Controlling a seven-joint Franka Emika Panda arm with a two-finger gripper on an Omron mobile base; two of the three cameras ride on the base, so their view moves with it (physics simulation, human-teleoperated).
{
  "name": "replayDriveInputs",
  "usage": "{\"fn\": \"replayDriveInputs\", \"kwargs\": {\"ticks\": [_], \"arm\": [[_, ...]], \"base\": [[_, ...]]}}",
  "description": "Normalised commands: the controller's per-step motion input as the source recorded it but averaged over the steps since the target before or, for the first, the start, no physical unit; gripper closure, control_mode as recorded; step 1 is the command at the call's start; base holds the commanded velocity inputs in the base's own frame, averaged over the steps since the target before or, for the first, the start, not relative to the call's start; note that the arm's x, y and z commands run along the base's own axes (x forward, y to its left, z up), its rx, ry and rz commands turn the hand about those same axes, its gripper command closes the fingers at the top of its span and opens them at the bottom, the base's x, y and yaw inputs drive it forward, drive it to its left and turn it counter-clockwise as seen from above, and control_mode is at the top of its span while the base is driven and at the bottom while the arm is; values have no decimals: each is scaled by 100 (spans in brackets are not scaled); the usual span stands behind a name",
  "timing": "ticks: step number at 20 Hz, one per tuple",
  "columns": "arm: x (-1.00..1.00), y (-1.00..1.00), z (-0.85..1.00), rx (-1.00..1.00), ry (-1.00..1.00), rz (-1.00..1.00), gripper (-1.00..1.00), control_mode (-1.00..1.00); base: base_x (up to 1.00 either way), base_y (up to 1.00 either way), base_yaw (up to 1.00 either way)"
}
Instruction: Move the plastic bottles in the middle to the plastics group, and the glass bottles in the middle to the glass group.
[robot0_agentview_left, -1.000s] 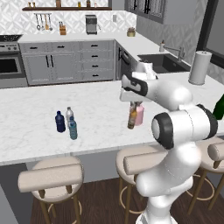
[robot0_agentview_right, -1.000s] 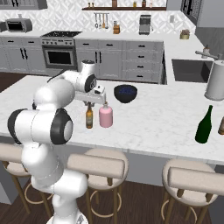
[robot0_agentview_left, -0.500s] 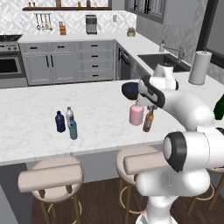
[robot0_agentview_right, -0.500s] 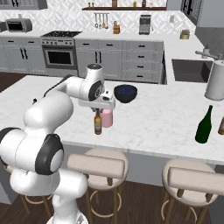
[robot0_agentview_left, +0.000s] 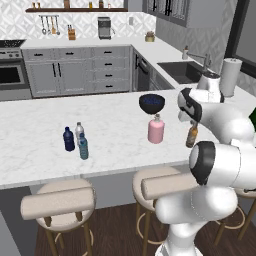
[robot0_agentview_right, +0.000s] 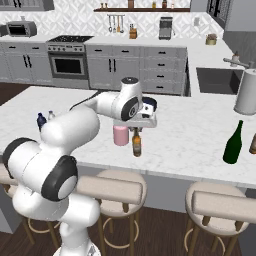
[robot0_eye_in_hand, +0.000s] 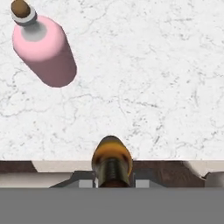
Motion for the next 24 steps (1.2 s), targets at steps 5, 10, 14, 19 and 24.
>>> {"fn": "replayDriveInputs", "kwargs": {"ticks": [5, 10, 14, 19, 24], "arm": [[16, -100, 11, -3, 0, 0, 100, -100], [7, -98, 13, -1, 0, 0, 100, -100], [5, -93, 7, -2, 0, -5, 100, -100], [16, -84, 4, -2, 0, -17, 100, -100], [34, -50, -2, -3, 3, -21, 100, -100]], "base": [[0, 0, 0], [0, 0, 0], [0, 0, 0], [0, 0, 0], [0, 0, 0]]}}
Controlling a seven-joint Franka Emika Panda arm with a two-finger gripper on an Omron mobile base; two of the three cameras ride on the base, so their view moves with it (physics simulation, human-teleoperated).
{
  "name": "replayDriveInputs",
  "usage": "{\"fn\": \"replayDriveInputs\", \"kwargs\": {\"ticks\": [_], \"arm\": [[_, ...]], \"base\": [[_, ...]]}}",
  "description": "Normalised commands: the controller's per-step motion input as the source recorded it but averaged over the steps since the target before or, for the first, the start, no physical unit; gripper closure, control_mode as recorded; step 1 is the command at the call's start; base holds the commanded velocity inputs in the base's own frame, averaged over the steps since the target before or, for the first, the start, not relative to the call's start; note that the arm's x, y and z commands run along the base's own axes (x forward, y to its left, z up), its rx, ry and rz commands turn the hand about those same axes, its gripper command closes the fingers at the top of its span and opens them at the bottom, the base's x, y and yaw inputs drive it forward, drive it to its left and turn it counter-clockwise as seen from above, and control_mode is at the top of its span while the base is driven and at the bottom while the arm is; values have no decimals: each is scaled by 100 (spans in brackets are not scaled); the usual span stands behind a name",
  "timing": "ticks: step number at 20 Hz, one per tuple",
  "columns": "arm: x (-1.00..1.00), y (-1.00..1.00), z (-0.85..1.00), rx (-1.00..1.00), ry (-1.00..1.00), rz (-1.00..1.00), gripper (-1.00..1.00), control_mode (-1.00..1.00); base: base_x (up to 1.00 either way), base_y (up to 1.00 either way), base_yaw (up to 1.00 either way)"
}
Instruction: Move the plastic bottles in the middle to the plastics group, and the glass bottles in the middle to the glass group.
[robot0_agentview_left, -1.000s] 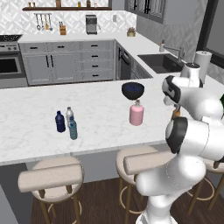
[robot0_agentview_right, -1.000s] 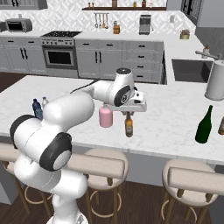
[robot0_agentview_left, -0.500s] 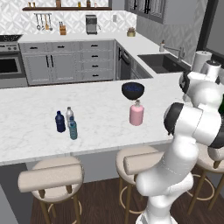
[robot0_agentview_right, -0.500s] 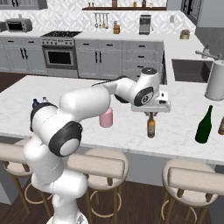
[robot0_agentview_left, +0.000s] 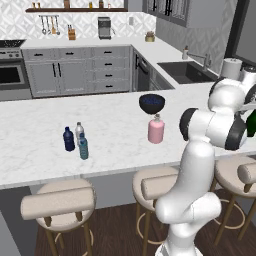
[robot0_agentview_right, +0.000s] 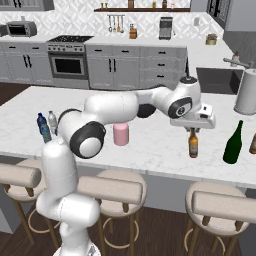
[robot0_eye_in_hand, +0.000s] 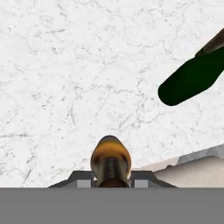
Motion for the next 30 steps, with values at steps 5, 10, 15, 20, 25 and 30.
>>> {"fn": "replayDriveInputs", "kwargs": {"ticks": [5, 10, 15, 20, 25, 30], "arm": [[31, -54, -7, 0, 3, -27, 100, -100], [22, -35, -23, 2, 0, -22, 100, -100], [12, -14, -39, 4, -5, -12, 100, -100], [22, -13, -25, 0, -17, -9, 100, -100], [13, -17, -17, 0, -9, -11, 100, -100], [6, -15, -21, 0, 0, -13, 100, -100]], "base": [[0, 0, 0], [0, 0, 0], [0, 0, 0], [0, 0, 0], [0, 0, 0], [0, 0, 0]]}}
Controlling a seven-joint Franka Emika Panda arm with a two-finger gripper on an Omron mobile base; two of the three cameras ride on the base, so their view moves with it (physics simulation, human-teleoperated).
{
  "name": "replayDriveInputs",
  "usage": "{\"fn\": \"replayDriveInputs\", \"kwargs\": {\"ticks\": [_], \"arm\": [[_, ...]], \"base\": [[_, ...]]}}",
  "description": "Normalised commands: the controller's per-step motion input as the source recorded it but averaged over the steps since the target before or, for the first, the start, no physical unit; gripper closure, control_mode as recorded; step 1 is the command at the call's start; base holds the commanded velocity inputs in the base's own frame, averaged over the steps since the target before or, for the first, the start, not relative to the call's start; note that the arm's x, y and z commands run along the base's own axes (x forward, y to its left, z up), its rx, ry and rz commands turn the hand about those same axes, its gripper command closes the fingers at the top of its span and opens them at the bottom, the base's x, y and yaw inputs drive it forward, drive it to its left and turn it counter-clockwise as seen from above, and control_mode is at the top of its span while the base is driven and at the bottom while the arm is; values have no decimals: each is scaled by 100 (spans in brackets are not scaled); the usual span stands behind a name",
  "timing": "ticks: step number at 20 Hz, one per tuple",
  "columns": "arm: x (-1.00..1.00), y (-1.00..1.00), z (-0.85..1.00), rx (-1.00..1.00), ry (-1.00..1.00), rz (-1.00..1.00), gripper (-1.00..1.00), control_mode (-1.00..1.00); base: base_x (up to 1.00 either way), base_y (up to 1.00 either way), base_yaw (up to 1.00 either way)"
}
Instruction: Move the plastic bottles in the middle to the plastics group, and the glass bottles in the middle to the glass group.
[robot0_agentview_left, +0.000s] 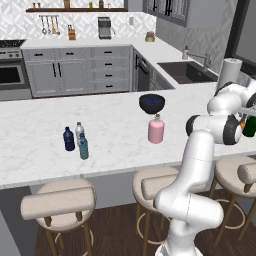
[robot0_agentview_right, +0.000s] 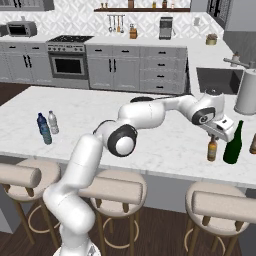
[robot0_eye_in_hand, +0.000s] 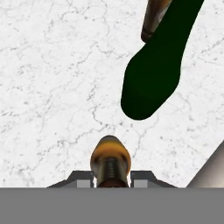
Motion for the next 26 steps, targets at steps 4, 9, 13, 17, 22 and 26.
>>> {"fn": "replayDriveInputs", "kwargs": {"ticks": [4, 9, 13, 17, 22, 26], "arm": [[14, -2, -34, 0, 0, -10, 100, -100], [11, -9, -40, 0, -1, -4, 100, -100], [2, -15, -44, 0, 0, -2, 100, -100], [4, -10, -39, 0, 0, 0, 100, -100], [11, 3, -31, 0, 2, 0, -100, -100], [3, 0, -18, 0, 0, 0, -100, -100]], "base": [[0, 0, 0], [0, 0, 0], [0, 0, 0], [0, 0, 0], [0, 0, 0], [0, 0, 0]]}}
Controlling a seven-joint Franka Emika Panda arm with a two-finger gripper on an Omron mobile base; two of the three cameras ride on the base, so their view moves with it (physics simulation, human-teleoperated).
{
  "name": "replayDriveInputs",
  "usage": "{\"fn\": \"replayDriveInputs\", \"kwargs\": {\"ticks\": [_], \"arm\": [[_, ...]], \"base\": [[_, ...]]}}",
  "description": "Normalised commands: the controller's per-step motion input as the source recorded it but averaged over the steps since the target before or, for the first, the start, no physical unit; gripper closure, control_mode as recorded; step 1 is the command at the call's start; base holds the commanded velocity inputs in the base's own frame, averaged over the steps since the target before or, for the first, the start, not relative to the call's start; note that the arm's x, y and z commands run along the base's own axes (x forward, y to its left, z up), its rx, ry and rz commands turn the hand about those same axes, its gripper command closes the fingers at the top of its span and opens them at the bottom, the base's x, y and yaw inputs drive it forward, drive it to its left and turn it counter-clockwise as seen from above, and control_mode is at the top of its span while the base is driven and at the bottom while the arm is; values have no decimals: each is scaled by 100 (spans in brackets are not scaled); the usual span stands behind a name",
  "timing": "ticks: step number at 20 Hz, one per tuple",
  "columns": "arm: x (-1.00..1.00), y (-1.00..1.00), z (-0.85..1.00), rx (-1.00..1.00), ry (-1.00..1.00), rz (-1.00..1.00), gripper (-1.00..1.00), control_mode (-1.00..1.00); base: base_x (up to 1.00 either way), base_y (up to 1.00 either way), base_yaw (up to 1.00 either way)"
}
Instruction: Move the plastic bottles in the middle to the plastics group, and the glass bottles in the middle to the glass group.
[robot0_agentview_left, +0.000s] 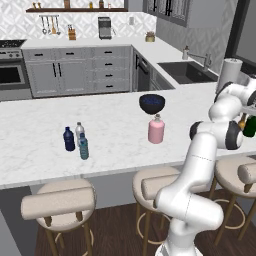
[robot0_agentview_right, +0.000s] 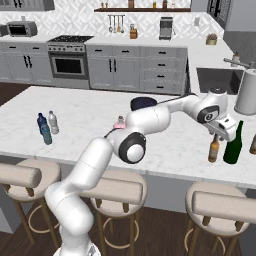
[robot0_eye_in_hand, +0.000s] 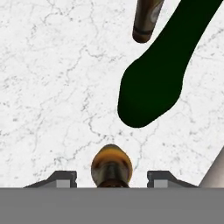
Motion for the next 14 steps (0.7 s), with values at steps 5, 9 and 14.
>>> {"fn": "replayDriveInputs", "kwargs": {"ticks": [5, 9, 14], "arm": [[0, -1, 10, 2, -7, 0, -100, -100], [-24, 21, 61, -1, -11, 0, -100, -100], [-42, 59, 26, -22, -3, 0, -100, -100]], "base": [[0, 0, 0], [0, 0, 0], [0, 0, 0]]}}
